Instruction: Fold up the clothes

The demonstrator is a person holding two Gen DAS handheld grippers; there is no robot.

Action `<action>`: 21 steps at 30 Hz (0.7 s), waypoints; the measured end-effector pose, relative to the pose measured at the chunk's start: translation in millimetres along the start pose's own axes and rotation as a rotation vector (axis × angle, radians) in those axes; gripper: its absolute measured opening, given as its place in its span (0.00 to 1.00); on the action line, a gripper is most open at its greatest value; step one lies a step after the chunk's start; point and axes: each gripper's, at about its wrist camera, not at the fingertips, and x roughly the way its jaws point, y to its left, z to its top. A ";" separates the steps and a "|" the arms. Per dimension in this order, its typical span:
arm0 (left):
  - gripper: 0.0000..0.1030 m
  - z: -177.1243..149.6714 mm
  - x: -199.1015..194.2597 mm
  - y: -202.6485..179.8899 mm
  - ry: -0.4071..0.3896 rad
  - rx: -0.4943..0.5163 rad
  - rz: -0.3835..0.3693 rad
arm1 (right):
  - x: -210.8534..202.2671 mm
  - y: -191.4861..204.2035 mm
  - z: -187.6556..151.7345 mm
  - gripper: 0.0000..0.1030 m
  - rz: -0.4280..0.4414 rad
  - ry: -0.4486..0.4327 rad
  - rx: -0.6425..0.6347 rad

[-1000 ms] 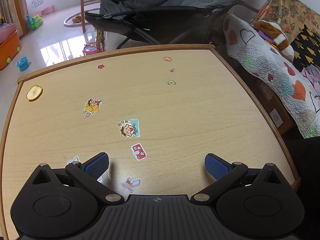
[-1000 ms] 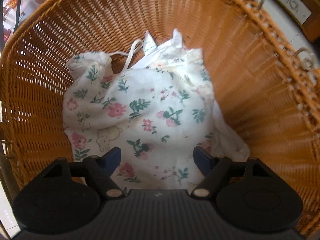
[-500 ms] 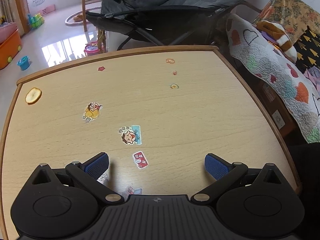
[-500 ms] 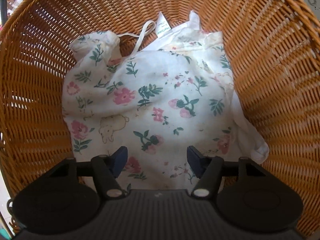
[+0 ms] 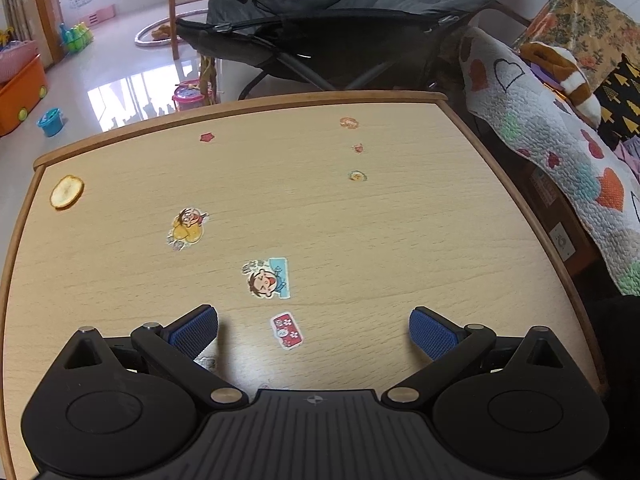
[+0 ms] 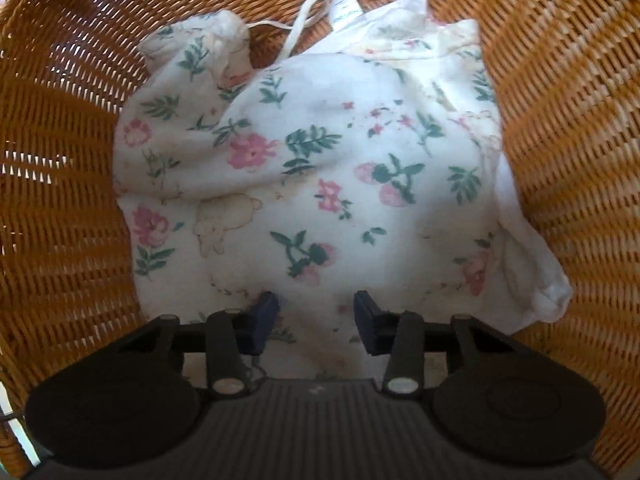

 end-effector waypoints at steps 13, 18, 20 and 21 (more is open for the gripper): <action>1.00 5.1 3.8 -1.8 -0.005 -0.004 0.006 | 14.9 4.7 2.3 0.44 0.008 0.011 -0.014; 1.00 3.9 4.5 -2.1 0.000 -0.001 0.002 | 12.7 6.3 5.0 0.25 0.018 0.022 -0.024; 1.00 3.3 3.4 -2.3 -0.002 0.002 0.004 | 10.6 9.7 7.0 0.19 0.021 0.028 -0.035; 1.00 3.1 2.6 -2.0 -0.003 0.001 0.005 | 9.5 11.9 7.6 0.15 0.015 0.032 -0.044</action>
